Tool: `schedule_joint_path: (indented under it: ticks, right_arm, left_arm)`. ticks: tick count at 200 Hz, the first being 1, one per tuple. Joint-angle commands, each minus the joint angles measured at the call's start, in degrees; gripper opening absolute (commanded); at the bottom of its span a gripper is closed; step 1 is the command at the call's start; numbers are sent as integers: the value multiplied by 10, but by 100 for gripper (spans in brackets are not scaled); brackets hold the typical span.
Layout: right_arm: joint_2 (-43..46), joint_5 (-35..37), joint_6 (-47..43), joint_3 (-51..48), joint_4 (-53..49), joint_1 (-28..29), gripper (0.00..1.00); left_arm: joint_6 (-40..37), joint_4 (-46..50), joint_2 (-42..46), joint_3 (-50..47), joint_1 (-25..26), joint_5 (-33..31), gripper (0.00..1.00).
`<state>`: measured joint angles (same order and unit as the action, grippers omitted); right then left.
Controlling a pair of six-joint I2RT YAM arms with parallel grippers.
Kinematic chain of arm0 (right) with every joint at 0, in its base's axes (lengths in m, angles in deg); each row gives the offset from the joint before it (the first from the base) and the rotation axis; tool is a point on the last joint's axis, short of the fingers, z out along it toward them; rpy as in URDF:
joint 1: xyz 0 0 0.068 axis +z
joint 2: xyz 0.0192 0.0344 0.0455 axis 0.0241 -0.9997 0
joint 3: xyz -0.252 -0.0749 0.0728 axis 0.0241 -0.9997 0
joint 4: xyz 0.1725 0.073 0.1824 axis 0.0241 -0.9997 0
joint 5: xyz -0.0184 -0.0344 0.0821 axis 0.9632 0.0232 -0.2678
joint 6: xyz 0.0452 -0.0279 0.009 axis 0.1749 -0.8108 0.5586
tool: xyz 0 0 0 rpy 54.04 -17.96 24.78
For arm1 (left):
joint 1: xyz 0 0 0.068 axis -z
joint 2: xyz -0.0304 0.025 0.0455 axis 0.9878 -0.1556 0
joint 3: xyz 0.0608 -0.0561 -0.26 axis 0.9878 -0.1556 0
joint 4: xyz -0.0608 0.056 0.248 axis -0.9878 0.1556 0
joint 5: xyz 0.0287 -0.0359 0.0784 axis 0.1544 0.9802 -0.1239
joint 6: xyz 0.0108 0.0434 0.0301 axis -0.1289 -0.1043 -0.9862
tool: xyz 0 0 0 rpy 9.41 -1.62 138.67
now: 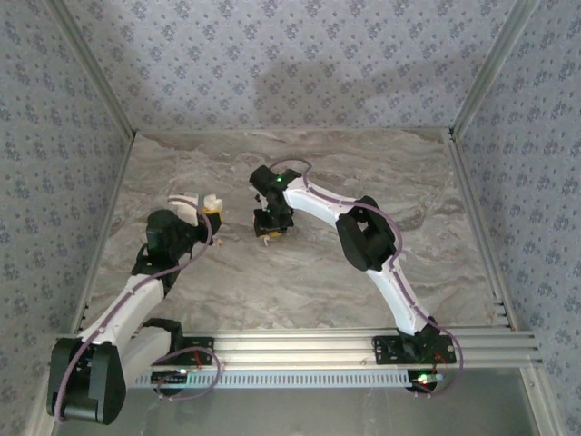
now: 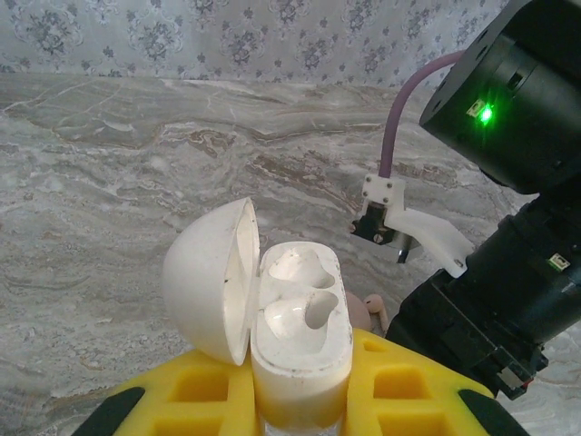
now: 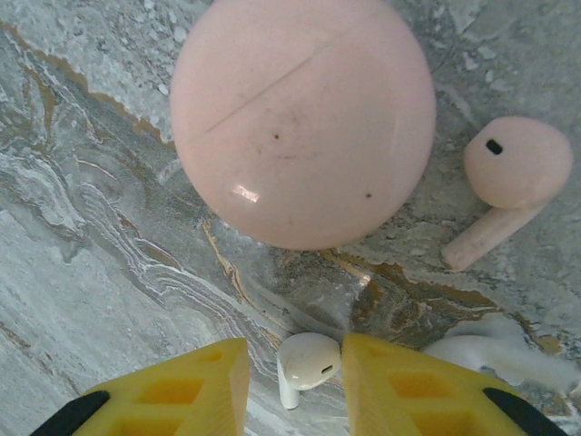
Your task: Insert the wireless bluetooth earbuds into the charging case
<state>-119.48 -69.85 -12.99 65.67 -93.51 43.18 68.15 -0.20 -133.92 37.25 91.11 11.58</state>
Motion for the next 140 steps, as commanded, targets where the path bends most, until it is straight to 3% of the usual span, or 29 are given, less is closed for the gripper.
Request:
schedule_joint_path:
  ticks: [1, 45, 108, 140]
  right_arm:
    - [-19, 14, 13, 14, -30, 7, 33]
    - [-20, 43, 11, 11, -51, 11, 33]
    - [-13, 47, 2, 4, -24, 11, 20]
    - [45, 37, 9, -77, 52, 0, 19]
  left_arm:
    - [1, -8, 12, -6, -3, 2, 14]
    - [0, -6, 13, -6, -3, 1, 14]
    - [-7, 0, 14, -6, -3, 1, 14]
    - [-15, -15, 5, -12, -3, 30, 14]
